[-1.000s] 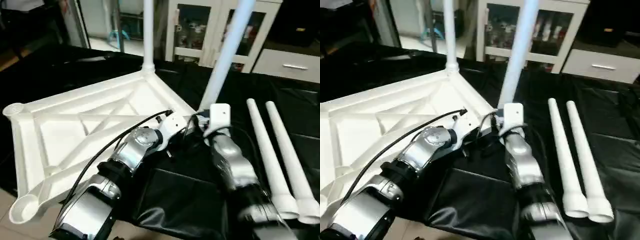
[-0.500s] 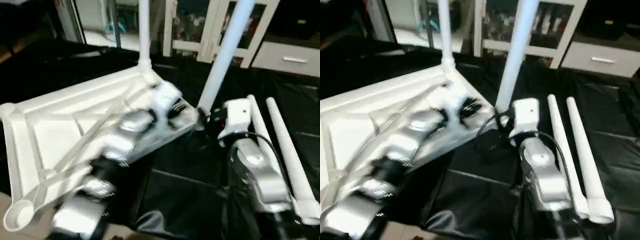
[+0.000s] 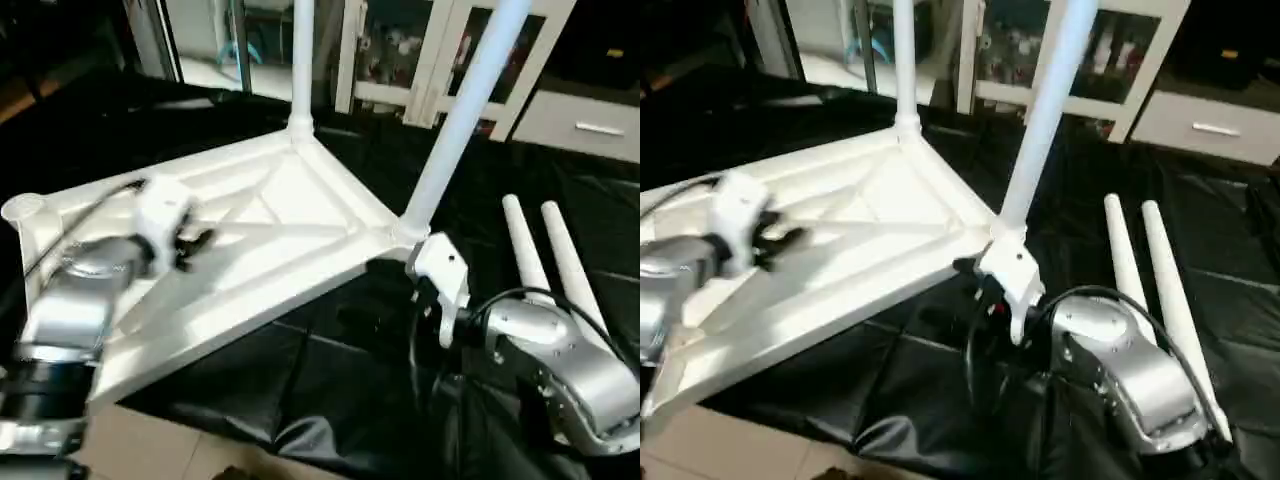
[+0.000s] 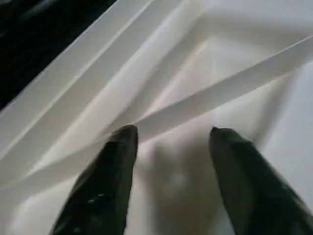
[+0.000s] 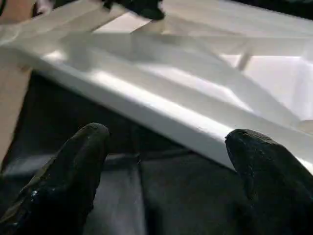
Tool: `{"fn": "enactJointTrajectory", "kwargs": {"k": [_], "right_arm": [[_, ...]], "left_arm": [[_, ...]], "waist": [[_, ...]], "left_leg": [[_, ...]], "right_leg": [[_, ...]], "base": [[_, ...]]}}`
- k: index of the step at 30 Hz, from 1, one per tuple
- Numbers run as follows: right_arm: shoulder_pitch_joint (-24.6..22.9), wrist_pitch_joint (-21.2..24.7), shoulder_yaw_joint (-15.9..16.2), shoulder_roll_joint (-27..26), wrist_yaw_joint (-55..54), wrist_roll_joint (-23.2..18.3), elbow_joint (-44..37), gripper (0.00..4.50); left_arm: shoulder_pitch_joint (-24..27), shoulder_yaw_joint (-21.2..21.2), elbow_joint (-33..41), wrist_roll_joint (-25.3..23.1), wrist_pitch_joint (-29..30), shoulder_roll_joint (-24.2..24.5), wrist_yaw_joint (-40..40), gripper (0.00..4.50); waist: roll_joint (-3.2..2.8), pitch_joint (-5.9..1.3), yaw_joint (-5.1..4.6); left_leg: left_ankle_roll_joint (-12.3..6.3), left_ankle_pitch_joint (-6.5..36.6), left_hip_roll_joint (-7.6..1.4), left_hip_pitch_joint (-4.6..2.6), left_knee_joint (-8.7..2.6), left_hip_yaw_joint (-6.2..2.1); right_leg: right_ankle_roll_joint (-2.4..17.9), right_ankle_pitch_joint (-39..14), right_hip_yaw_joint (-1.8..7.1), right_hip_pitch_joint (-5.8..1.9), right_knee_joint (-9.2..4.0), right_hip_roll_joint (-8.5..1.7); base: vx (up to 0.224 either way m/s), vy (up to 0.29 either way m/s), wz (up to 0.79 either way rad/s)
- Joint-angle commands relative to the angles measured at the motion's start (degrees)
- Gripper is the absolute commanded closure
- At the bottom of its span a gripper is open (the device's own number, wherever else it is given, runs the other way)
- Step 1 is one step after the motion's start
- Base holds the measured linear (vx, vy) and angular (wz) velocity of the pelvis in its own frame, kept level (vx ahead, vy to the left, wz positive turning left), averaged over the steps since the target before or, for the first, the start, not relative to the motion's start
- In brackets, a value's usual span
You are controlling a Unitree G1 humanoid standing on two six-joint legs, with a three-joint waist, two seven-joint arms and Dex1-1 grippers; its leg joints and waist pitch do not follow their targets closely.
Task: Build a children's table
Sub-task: Rotate leg to tighten
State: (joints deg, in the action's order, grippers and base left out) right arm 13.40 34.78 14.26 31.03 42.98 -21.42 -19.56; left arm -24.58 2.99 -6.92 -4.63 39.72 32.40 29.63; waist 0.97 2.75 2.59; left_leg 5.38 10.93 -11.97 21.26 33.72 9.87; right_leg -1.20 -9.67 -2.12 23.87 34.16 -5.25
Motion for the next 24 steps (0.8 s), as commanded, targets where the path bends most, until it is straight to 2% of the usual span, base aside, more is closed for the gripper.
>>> {"fn": "enactJointTrajectory", "kwargs": {"k": [1,4,5,6,7,10,12,17,19,24], "right_arm": [[0.7,0.5,0.7,1.0,1.5,0.0,-0.7,0.32],[1.1,1.0,1.2,1.8,2.8,0.0,-1.2,0.32],[1.2,1.2,1.3,1.8,2.9,0.1,-1.3,0.32],[1.2,1.2,1.4,1.8,2.9,0.1,-1.4,0.32],[1.2,1.2,1.5,1.8,2.9,0.3,-1.5,0.32],[1.2,1.3,2.1,2.0,2.9,0.5,-2.2,0.32],[1.2,1.3,2.1,2.0,2.9,0.5,-2.4,0.32],[1.2,0.7,1.7,1.2,1.6,1.4,-2.5,0.32],[1.3,0.4,1.7,0.8,0.9,1.8,-2.3,0.32],[1.6,-0.3,1.7,0.2,-0.2,2.6,-1.7,0.32]], "left_arm": [[-0.2,0.7,-2.0,-1.7,1.3,0.7,-1.7,1.66],[-1.0,0.9,-5.1,-2.3,2.9,1.6,-3.9,1.49],[-1.5,0.7,-6.8,-2.8,2.6,1.7,-5.0,1.37],[-1.7,0.6,-7.3,-2.9,2.4,1.7,-5.2,1.21],[-2.1,0.3,-8.7,-3.3,2.1,1.8,-5.9,1.07],[-3.8,-1.0,-13.2,-3.8,1.1,1.2,-6.6,0.89],[-4.3,-1.0,-14.1,-3.6,0.8,0.6,-6.4,0.75],[-9.3,-2.2,-22.3,-1.8,-4.0,-4.3,-6.0,0.37],[-11.2,-2.2,-24.8,-1.3,-5.8,-6.1,-6.4,0.17],[-15.1,-3.1,-29.8,-1.1,-8.9,-9.4,-7.2,0.07]], "waist": [[-0.11,-3.29,0.13],[-0.1,-3.45,0.26],[-0.03,-3.46,0.25],[-0.27,-3.52,0.32],[-0.09,-3.6,0.43],[-0.13,-3.72,0.75],[-0.36,-3.7,0.83],[-0.34,-3.73,1.03],[-0.27,-3.73,1.28],[-0.25,-3.86,2.24]], "left_leg": [[-0.88,10.5,-0.38,-0.53,-4.15,0.31],[-0.66,10.0,-0.47,-0.68,-4.09,0.27],[-0.68,10.0,-0.43,-0.68,-4.09,0.28],[-0.7,10.0,-0.35,-0.75,-4.01,0.29],[-0.72,9.8,-0.34,-0.72,-3.99,0.26],[-0.72,9.2,-0.3,-0.81,-3.87,0.26],[-0.55,9.4,-0.36,-0.84,-3.91,0.23],[0.16,11.1,-0.25,-0.79,-3.84,0.21],[0.19,11.8,-0.3,-0.98,-3.79,0.26],[0.57,11.5,-0.37,-1.11,-3.75,0.23]], "right_leg": [[9.6,-10.2,1.48,-2.66,-3.17,-1.2],[10.3,-8.3,1.44,-2.57,-2.97,-1.15],[10.4,-8.0,1.43,-2.57,-2.96,-1.1],[10.5,-7.3,1.42,-2.53,-2.94,-1.02],[10.7,-6.7,1.41,-2.66,-2.88,-1.06],[11.2,-5.3,1.43,-2.71,-2.68,-1.11],[11.4,-5.2,1.44,-2.69,-2.72,-1.15],[11.7,-6.0,1.45,-2.81,-2.8,-1.2],[11.6,-6.9,1.5,-2.7,-2.96,-1.31],[11.1,-6.7,1.52,-2.68,-2.93,-1.38]], "base": [[0.0,0.0,0.0],[0.0,0.0,0.0],[0.0,0.0,0.0],[0.0,0.0,0.0],[0.0,0.0,0.0],[0.0,0.0,0.0],[0.0,0.0,0.0],[0.0,0.0,0.0],[0.0,0.0,0.0],[0.0,0.0,0.0]]}}
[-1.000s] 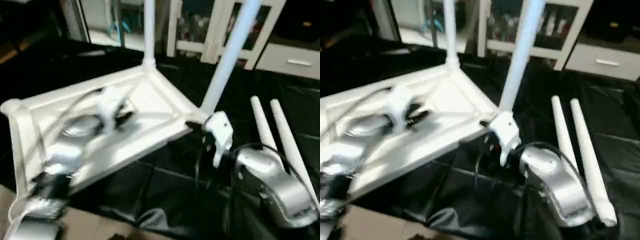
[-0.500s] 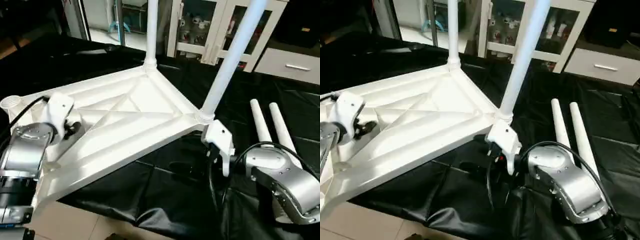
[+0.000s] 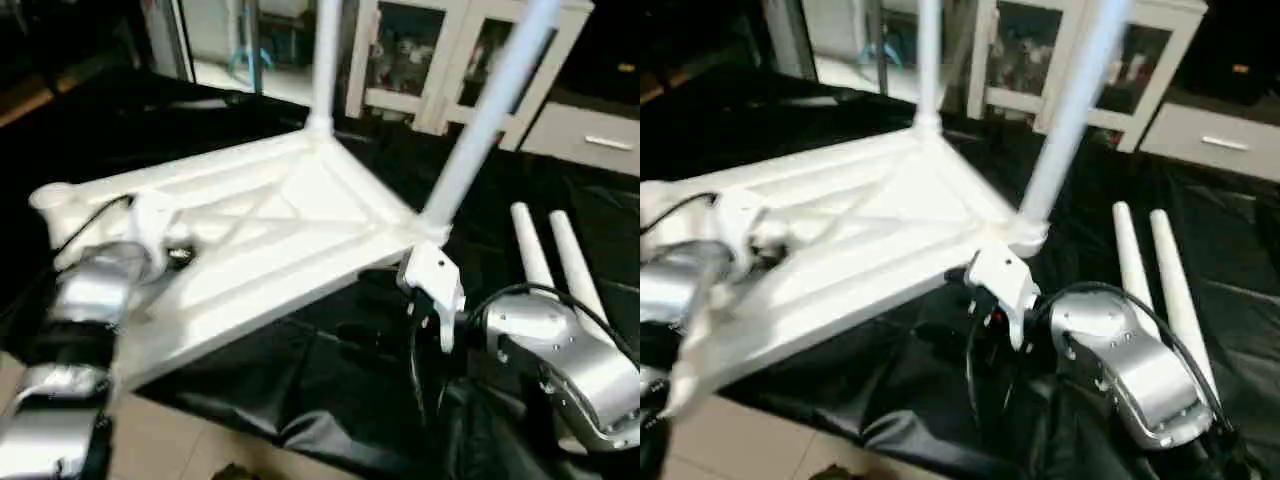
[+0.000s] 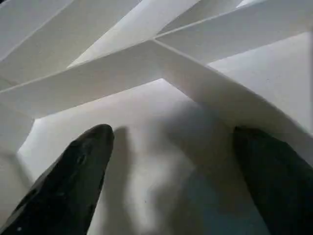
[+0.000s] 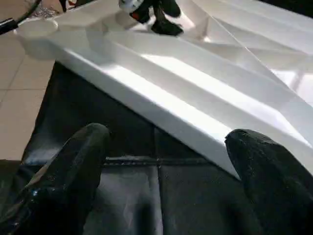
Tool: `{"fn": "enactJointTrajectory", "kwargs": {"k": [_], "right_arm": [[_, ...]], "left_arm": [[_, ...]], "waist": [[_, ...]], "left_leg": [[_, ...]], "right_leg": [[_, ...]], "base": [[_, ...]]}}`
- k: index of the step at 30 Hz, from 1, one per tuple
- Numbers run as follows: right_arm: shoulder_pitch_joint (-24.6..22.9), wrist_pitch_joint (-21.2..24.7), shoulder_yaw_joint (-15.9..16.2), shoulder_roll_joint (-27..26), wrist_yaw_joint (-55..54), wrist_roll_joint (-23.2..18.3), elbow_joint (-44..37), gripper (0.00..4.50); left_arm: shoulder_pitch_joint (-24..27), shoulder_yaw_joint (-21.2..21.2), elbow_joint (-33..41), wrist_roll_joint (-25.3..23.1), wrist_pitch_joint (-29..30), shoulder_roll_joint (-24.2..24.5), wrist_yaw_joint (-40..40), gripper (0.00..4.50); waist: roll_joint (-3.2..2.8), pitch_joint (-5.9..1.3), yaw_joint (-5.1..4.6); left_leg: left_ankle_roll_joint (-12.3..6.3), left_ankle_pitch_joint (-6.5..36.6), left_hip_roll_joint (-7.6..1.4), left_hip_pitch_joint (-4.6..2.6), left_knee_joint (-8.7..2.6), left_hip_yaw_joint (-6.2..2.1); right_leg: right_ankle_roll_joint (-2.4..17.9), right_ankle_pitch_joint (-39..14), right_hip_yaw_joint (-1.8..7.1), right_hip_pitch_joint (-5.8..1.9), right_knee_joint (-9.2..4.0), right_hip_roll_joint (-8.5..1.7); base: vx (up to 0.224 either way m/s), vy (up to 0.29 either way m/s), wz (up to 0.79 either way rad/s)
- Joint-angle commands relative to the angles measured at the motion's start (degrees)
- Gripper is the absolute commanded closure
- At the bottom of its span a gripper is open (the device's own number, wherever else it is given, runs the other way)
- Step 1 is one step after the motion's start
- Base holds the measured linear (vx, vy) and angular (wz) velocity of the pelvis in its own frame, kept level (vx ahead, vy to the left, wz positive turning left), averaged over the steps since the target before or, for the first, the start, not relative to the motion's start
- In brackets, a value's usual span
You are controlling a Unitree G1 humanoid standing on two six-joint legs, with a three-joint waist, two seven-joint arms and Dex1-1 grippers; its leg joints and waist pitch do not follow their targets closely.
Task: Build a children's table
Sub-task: Rotate leg to tighten, then rotate table base
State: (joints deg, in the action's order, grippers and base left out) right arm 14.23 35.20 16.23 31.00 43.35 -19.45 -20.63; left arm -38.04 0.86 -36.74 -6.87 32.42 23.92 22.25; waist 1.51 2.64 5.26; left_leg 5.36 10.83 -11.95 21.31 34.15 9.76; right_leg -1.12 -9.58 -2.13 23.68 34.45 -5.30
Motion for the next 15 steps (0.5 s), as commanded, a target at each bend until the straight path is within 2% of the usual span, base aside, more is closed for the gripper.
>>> {"fn": "enactJointTrajectory", "kwargs": {"k": [1,3,5,10,13,14,15], "right_arm": [[1.0,-1.0,-0.3,-0.3,-1.3,1.0,-0.3,0.32],[1.3,-1.4,-0.4,-1.1,-1.9,1.7,0.2,0.32],[1.4,-1.6,-0.3,-1.4,-2.4,2.0,0.5,0.32],[1.6,-2.0,0.0,-2.6,-3.6,2.8,1.1,0.32],[1.5,-2.5,0.1,-3.2,-4.4,3.4,1.3,0.32],[1.5,-2.5,0.1,-3.2,-4.4,3.4,1.3,0.32],[1.5,-2.5,0.0,-3.5,-4.7,3.6,1.2,0.32]], "left_arm": [[-4.5,-0.6,-3.7,1.6,-3.9,-3.5,-1.4,0.07],[-7.6,0.1,-8.2,1.8,-7.2,-6.1,-3.5,0.07],[-9.1,1.0,-10.0,2.5,-8.1,-7.8,-4.7,0.07],[-12.2,1.7,-13.5,3.8,-13.4,-12.6,-6.0,0.07],[-12.9,2.0,-14.3,4.5,-16.1,-14.6,-6.7,0.07],[-12.9,2.0,-14.3,4.5,-16.1,-14.6,-6.7,0.07],[-13.2,2.3,-14.9,4.7,-17.2,-14.4,-6.8,0.07]], "waist": [[-0.77,-3.63,-0.36],[-0.64,-3.78,-0.09],[-0.5,-3.87,0.07],[-0.2,-4.14,0.09],[0.03,-4.01,-0.07],[0.01,-3.97,-0.24],[-0.73,-3.93,-0.29]], "left_leg": [[0.48,11.6,-0.28,-1.18,-4.15,0.45],[0.39,11.8,-0.28,-1.23,-4.07,0.4],[0.36,10.2,-0.37,-0.8,-4.11,0.21],[-0.8,7.3,-0.28,-0.55,-3.8,0.17],[-1.74,7.6,-0.29,-0.38,-3.74,0.23],[-1.75,7.9,-0.3,-0.39,-3.79,0.23],[-1.54,8.0,-0.22,-0.31,-3.81,0.07]], "right_leg": [[11.1,-6.4,1.54,-2.3,-3.38,-1.19],[11.2,-6.2,1.53,-2.47,-3.33,-1.32],[11.4,-4.3,1.46,-2.94,-3.02,-1.51],[12.4,0.0,1.37,-3.36,-2.58,-1.62],[12.7,-1.4,1.36,-3.51,-2.8,-1.81],[12.5,-2.2,1.35,-3.45,-2.87,-1.74],[12.4,-2.5,1.34,-3.51,-2.81,-1.75]], "base": [[0.0,0.0,0.0],[0.0,0.0,0.0],[0.0,0.0,0.0],[0.0,0.0,0.0],[0.0,0.0,0.0],[0.0,0.0,0.0],[0.0,0.0,0.0]]}}
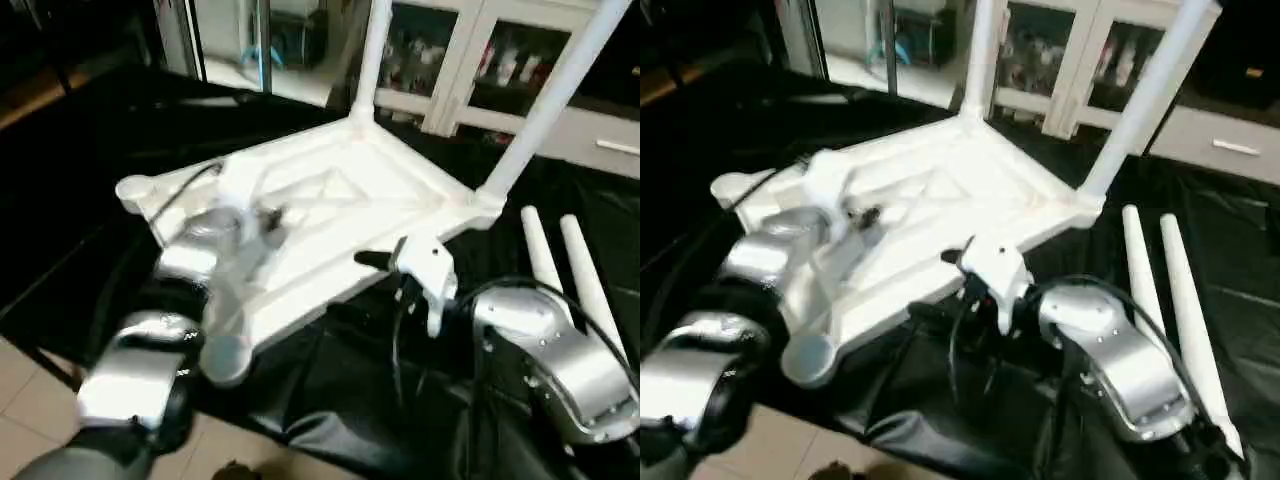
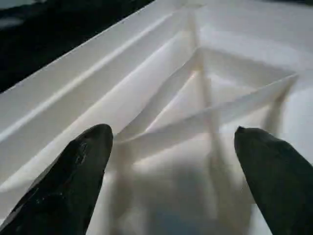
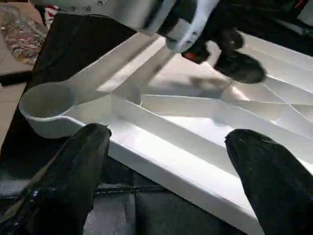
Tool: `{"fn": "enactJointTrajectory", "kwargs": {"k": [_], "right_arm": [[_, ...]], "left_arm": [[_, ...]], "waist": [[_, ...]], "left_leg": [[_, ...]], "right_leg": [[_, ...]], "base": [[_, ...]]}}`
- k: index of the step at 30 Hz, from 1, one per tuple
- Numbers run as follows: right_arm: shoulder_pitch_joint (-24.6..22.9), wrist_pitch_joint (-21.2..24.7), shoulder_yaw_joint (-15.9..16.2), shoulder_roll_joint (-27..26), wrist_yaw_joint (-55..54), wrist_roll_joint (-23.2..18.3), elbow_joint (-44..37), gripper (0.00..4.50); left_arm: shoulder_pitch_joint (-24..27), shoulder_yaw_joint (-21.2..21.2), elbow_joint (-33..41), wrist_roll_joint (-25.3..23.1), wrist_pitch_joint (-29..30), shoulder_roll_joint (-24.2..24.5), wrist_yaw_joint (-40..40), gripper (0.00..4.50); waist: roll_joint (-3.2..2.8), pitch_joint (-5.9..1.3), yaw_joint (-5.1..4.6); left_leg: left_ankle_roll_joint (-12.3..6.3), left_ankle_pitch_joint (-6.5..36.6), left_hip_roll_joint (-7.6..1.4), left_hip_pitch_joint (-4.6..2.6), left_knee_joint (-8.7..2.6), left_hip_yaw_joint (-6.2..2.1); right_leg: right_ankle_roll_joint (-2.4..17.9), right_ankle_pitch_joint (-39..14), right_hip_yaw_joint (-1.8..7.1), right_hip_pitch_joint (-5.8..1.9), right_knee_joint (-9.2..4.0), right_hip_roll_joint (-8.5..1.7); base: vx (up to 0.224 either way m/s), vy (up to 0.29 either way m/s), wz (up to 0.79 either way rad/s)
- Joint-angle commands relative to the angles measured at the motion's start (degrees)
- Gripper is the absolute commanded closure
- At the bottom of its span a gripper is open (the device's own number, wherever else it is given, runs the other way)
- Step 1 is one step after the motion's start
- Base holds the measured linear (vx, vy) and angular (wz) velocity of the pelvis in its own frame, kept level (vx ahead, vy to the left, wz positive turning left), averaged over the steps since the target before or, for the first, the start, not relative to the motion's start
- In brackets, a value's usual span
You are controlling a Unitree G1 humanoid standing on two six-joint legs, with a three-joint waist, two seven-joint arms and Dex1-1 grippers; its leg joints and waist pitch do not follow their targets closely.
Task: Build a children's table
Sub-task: Rotate table base
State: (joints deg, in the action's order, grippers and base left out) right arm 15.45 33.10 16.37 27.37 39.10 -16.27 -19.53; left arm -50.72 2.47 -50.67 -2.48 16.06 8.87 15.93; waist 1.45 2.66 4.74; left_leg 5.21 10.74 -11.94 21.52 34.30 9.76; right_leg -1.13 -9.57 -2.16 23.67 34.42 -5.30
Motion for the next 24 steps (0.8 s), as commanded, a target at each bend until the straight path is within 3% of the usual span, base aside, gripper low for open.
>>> {"fn": "enactJointTrajectory", "kwargs": {"k": [1,4,6,7,8,9,10,11,12,14,18,19,20,22,24], "right_arm": [[0.1,-0.5,-0.6,-0.4,-1.1,0.6,0.0,0.32],[0.0,-0.3,-1.3,-0.7,-1.4,0.3,-0.3,0.32],[-0.1,0.0,-2.0,-0.4,-1.1,-0.4,-0.8,0.32],[-0.3,0.3,-2.6,0.1,-0.4,-1.1,-1.1,0.32],[-0.3,0.3,-2.6,0.1,-0.4,-1.1,-1.1,0.32],[-0.6,0.6,-3.2,1.1,1.1,-2.0,-1.6,0.32],[-0.7,0.7,-3.3,1.6,1.7,-2.2,-1.8,0.32],[-0.9,0.9,-3.4,2.3,2.8,-2.7,-2.1,0.32],[-1.3,1.1,-3.2,3.3,4.2,-3.2,-2.6,0.32],[-2.0,1.3,-2.6,6.1,7.5,-3.8,-3.7,0.32],[-2.8,1.3,-2.5,9.7,11.1,-4.7,-4.9,0.32],[-3.0,1.1,-2.8,10.9,12.4,-5.0,-5.1,0.32],[-3.0,1.1,-2.9,11.2,12.7,-5.0,-5.1,0.32],[-2.8,0.8,-3.1,11.9,13.5,-5.1,-4.9,0.32],[-2.5,0.5,-3.3,12.9,14.5,-5.0,-4.7,0.32]], "left_arm": [[-0.3,1.2,-0.1,0.6,-3.5,1.9,0.1,0.07],[1.5,1.4,5.3,1.9,-6.6,4.3,4.9,0.07],[3.5,1.2,10.5,4.0,-7.2,6.1,11.4,0.07],[6.4,0.4,17.1,5.9,-6.4,9.5,18.8,0.07],[6.4,0.4,17.1,5.9,-6.4,9.5,18.8,0.07],[10.8,-1.7,26.0,7.9,-5.3,15.6,29.6,0.07],[12.2,-2.8,28.4,8.2,-5.1,18.1,33.1,0.07],[13.7,-3.8,30.3,8.3,-4.7,20.7,36.0,0.07],[15.4,-4.7,32.3,8.7,-4.7,23.5,39.2,0.07],[19.7,-6.6,37.2,9.6,-2.8,30.1,46.3,0.07],[25.9,-8.9,44.2,9.5,-1.4,39.1,55.7,0.07],[28.0,-9.7,46.4,8.5,-2.3,42.2,58.4,0.07],[28.3,-10.0,46.8,8.1,-2.7,42.9,58.9,0.07],[28.9,-11.2,47.8,6.9,-3.7,44.9,60.3,0.07],[28.8,-13.1,49.3,5.8,-4.1,46.9,61.9,0.07]], "waist": [[-0.28,-3.96,-0.18],[-0.58,-3.88,-0.93],[-0.55,-3.9,-1.2],[-0.75,-3.81,-1.17],[-0.95,-3.77,-1.42],[-1.01,-3.82,-1.39],[-1.12,-3.76,-1.46],[-1.24,-3.69,-1.54],[-0.89,-3.59,-1.66],[-1.37,-3.42,-1.42],[-1.6,-2.89,-1.26],[-1.3,-2.71,-1.2],[-1.05,-2.48,-1.36],[-1.1,-2.46,-1.4],[-0.85,-2.45,-1.35]], "left_leg": [[-1.28,8.7,-0.15,-0.43,-4.01,0.09],[-0.75,10.6,-0.28,-0.56,-4.22,-0.01],[-0.48,10.7,-0.52,-0.74,-4.27,-0.04],[-0.22,10.9,-0.73,-0.91,-4.44,-0.02],[-0.03,11.0,-0.77,-0.88,-4.43,0.19],[0.12,11.0,-0.81,-1.19,-4.38,0.15],[0.12,10.8,-0.91,-0.86,-4.62,0.08],[0.27,11.4,-0.83,-1.14,-4.56,0.28],[0.28,12.1,-0.87,-1.15,-4.71,0.29],[1.15,14.6,-1.01,-1.55,-4.88,0.26],[2.08,18.8,-0.98,-1.89,-5.27,0.4],[2.28,20.2,-1.07,-1.71,-5.52,0.18],[2.21,21.6,-1.02,-1.59,-5.64,0.15],[2.56,23.1,-0.91,-1.98,-5.47,0.19],[2.58,23.1,-0.92,-1.8,-5.52,0.07]], "right_leg": [[11.8,-3.2,1.33,-3.6,-3.05,-1.62],[11.9,-5.1,1.31,-3.45,-3.17,-1.6],[12.7,-4.7,1.31,-3.34,-3.02,-1.62],[13.3,-4.5,1.35,-3.21,-2.88,-1.73],[13.6,-3.9,1.36,-2.96,-2.73,-1.39],[13.7,-3.5,1.34,-2.91,-2.65,-1.46],[13.6,-3.4,1.41,-3.15,-2.45,-1.57],[13.5,-3.8,1.41,-2.79,-2.55,-1.35],[13.0,-4.6,1.37,-2.81,-2.57,-1.28],[12.3,-7.4,1.45,-2.55,-2.63,-1.47],[11.1,-13.1,1.6,-1.88,-3.21,-1.36],[10.4,-15.7,1.62,-2.03,-3.37,-1.53],[9.2,-18.4,1.68,-1.91,-3.59,-1.46],[8.8,-21.0,1.78,-1.4,-3.99,-1.51],[8.3,-22.1,1.83,-1.48,-4.0,-1.63]], "base": [[0.0,0.0,0.0],[0.0,0.0,0.0],[0.0,0.0,0.0],[0.0,0.0,0.0],[0.0,0.0,0.0],[0.0,0.0,0.0],[0.0,0.0,0.0],[0.0,0.0,0.0],[0.0,0.0,0.0],[0.0,0.0,0.0],[0.0,0.0,0.0],[0.0,0.0,0.0],[0.0,0.0,0.0],[0.0,0.0,0.0],[0.0,0.0,0.0]]}}
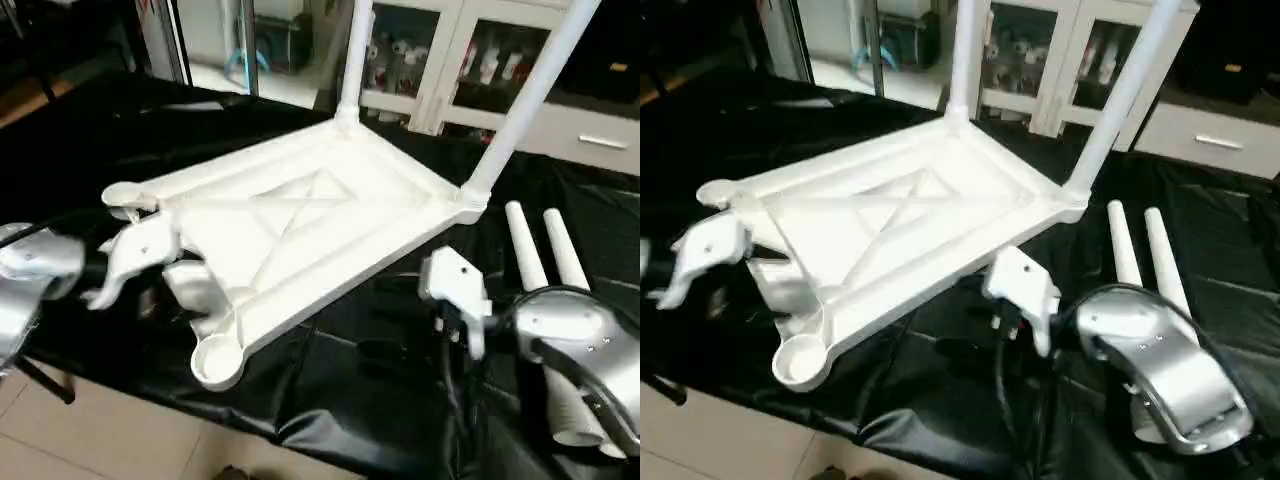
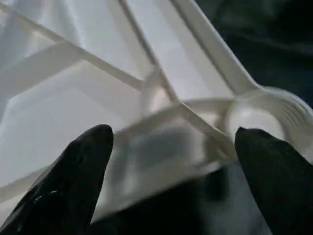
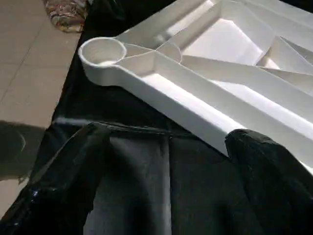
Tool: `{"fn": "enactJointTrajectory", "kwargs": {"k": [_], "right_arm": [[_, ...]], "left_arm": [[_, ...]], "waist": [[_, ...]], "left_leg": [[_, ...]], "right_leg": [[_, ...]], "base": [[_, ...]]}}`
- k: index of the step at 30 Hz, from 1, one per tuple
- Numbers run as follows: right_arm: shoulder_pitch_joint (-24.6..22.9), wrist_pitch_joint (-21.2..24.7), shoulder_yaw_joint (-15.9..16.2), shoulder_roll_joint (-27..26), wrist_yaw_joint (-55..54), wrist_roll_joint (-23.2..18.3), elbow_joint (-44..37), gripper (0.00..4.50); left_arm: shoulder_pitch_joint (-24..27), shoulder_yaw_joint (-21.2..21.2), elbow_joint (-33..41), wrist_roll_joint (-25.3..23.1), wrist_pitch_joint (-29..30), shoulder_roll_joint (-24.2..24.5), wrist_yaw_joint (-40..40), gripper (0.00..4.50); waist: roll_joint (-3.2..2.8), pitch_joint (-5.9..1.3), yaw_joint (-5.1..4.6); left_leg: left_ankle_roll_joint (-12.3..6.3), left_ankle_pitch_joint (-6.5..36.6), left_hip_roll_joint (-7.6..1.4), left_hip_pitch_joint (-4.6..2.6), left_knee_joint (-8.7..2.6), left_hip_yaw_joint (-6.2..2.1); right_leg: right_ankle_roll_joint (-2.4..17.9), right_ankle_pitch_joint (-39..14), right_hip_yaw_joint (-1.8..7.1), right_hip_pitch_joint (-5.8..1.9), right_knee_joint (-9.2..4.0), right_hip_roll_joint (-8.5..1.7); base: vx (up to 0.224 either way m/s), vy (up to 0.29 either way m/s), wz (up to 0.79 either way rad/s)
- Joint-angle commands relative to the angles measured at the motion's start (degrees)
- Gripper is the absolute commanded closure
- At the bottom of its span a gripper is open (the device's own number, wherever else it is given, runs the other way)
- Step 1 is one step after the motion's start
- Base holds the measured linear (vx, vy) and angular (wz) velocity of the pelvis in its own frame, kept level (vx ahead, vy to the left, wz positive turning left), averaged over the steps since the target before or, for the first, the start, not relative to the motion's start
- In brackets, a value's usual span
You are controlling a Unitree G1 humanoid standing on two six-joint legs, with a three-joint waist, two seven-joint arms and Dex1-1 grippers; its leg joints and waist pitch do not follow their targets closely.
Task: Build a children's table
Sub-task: Rotate table base
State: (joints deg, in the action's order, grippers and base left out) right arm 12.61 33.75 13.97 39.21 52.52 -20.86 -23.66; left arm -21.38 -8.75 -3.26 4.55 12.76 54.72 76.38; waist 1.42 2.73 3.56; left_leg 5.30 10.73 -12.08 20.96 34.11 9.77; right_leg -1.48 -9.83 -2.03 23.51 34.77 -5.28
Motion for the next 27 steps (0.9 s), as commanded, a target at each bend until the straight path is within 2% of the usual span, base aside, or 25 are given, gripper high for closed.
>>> {"fn": "enactJointTrajectory", "kwargs": {"k": [1,4,6,9,10,17,22,23,27], "right_arm": [[0.4,-0.2,-0.9,1.3,1.3,-0.5,-0.6,0.32],[0.4,-0.5,-0.5,1.8,2.0,-0.4,-1.0,0.32],[0.3,-0.5,-0.4,2.0,2.2,-0.4,-1.2,0.32],[0.4,-0.6,0.2,1.9,2.1,-0.1,-1.6,0.32],[0.2,-0.5,0.3,1.8,2.1,-0.1,-2.0,0.32],[0.0,0.2,0.9,1.5,1.9,-0.3,-3.8,0.32],[-0.4,0.6,1.0,1.5,1.7,-0.4,-4.6,0.32],[-0.6,0.6,1.0,1.6,1.8,-0.5,-4.8,0.32],[-1.1,1.0,1.4,2.2,2.3,-0.7,-5.6,0.32]], "left_arm": [[-0.6,-2.4,2.3,-1.6,-1.1,1.5,1.9,0.07],[-1.0,-4.3,2.8,-3.2,-1.4,2.4,3.3,0.07],[-0.9,-4.6,3.1,-3.7,-1.6,2.7,3.6,0.07],[-2.6,-7.4,-0.1,-8.3,-4.2,1.4,2.0,0.07],[-3.0,-8.2,-1.0,-9.3,-4.2,1.1,1.8,0.07],[-6.0,-11.0,-7.8,-14.9,-7.8,-0.5,-2.6,0.07],[-7.3,-10.6,-10.2,-13.3,-8.7,-3.2,-2.8,0.22],[-7.7,-10.4,-10.8,-12.6,-9.0,-4.2,-2.5,0.44],[-7.9,-11.0,-11.9,-11.8,-9.1,-5.0,-1.0,0.69]], "waist": [[-0.7,-2.52,-0.2],[-0.87,-2.65,-0.33],[-0.75,-2.82,-0.36],[-0.83,-2.9,-0.46],[-1.15,-3.02,-0.5],[-1.2,-3.33,-0.55],[-1.17,-3.42,-0.51],[-1.15,-3.43,-0.49],[-1.09,-3.39,-0.2]], "left_leg": [[2.54,22.9,-0.78,-1.14,-5.33,0.0],[2.54,21.9,-0.63,-1.12,-5.17,0.05],[2.46,20.8,-0.64,-0.97,-5.12,0.04],[2.22,19.9,-0.57,-0.91,-4.99,0.12],[2.43,19.6,-0.58,-1.0,-4.94,0.11],[2.03,17.2,-0.43,-0.88,-4.67,0.2],[2.21,17.2,-0.47,-1.01,-4.58,0.24],[2.17,17.3,-0.49,-1.06,-4.57,0.27],[2.13,17.7,-0.53,-0.98,-4.65,0.22]], "right_leg": [[8.3,-22.2,1.71,-1.37,-4.35,-1.65],[8.2,-21.8,1.76,-1.32,-4.27,-1.58],[8.5,-20.2,1.76,-1.53,-4.05,-1.55],[9.2,-18.3,1.7,-1.54,-3.91,-1.36],[9.4,-17.2,1.7,-1.58,-3.78,-1.31],[11.0,-12.0,1.63,-1.94,-3.33,-1.08],[11.8,-11.4,1.64,-1.97,-3.16,-1.23],[11.8,-11.4,1.66,-1.96,-3.16,-1.23],[11.6,-12.1,1.67,-2.09,-3.2,-1.26]], "base": [[0.0,0.0,0.0],[0.0,0.0,0.0],[0.0,0.0,0.0],[0.0,0.0,0.0],[0.0,0.0,0.0],[0.0,0.0,0.0],[0.0,0.0,0.0],[0.0,0.0,0.0],[0.0,0.0,0.0]]}}
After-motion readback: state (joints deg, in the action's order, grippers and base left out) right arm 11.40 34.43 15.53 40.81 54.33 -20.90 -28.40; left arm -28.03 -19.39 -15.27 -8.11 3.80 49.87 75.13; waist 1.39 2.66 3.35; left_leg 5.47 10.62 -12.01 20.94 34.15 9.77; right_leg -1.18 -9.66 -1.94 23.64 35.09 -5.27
